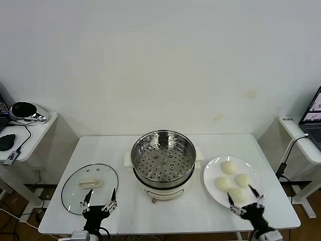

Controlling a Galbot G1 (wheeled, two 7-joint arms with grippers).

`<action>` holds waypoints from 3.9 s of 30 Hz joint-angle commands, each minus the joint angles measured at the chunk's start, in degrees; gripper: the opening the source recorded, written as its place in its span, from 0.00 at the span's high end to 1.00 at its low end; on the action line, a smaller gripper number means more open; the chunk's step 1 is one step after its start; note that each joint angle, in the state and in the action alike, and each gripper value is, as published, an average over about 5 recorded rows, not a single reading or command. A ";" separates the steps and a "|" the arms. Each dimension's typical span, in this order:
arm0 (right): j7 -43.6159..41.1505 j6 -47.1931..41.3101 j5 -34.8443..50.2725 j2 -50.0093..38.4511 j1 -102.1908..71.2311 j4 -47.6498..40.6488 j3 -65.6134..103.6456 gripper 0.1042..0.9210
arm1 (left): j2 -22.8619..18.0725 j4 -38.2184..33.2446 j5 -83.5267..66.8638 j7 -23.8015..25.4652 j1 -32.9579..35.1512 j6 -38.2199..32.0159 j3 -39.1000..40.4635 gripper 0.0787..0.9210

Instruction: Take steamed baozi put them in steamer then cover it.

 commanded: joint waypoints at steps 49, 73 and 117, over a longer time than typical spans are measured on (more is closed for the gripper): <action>-47.00 -3.00 -12.55 -15.57 86.52 -55.32 -79.51 0.12 | 0.76 -0.19 8.40 2.68 1.89 -0.41 -4.96 0.12; -45.33 -5.71 -16.17 -11.54 85.96 -58.75 -79.32 0.16 | 0.43 0.10 9.99 2.88 2.33 -1.73 -5.31 0.12; -46.16 0.39 22.93 -9.30 134.14 -38.21 -118.43 0.43 | 3.04 -0.32 6.16 3.58 1.42 -2.12 -6.13 0.12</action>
